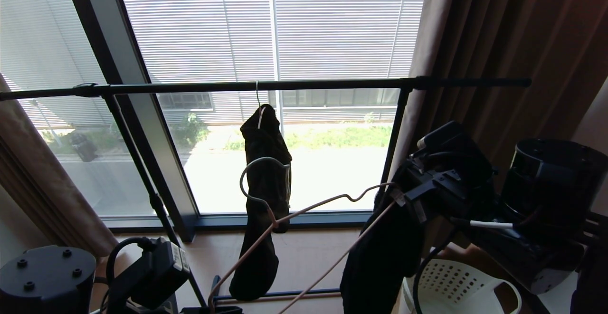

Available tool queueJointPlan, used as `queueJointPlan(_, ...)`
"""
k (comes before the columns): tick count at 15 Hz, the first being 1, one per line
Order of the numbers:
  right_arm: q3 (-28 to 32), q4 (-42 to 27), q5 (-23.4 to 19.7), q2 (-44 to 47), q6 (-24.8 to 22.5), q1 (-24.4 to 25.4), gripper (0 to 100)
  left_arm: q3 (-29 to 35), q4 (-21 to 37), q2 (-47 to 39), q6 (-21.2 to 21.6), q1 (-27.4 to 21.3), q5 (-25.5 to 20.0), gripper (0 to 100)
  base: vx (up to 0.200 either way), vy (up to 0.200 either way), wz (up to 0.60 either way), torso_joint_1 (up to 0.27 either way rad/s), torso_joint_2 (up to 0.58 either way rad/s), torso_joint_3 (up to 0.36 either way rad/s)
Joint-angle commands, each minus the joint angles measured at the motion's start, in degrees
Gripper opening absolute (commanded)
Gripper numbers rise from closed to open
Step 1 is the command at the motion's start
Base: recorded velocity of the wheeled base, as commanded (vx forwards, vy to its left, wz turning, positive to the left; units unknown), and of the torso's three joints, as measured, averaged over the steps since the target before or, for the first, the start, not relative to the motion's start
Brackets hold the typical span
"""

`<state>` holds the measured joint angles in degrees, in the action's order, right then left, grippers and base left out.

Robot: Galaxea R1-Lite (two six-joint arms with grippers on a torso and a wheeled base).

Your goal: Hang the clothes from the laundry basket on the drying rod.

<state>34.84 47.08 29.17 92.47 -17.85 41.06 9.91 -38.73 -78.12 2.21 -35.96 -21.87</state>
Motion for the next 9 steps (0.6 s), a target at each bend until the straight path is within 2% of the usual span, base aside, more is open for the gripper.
queueJointPlan(1, 0.1, 0.2, 0.0, 1.1, 0.0, 1.0, 0, -0.1, 0.0, -0.2, 0.0, -0.1, 0.0, 0, 0.000, 0.000, 0.00, 0.000, 0.00, 0.000)
queueJointPlan(3, -0.6, 2.9, 0.4, 1.9, -0.1, 2.8, 0, -0.1, 0.0, -0.4, 0.0, -0.1, 0.0, 0, 0.000, 0.000, 0.00, 0.000, 0.00, 0.000)
queueJointPlan(9, -0.9, 3.8, 2.6, 1.9, -0.1, 7.9, 0, 0.0, 0.0, -1.0, 0.0, -0.1, 0.0, 0, 0.000, 0.000, 0.00, 0.000, 0.00, 0.000)
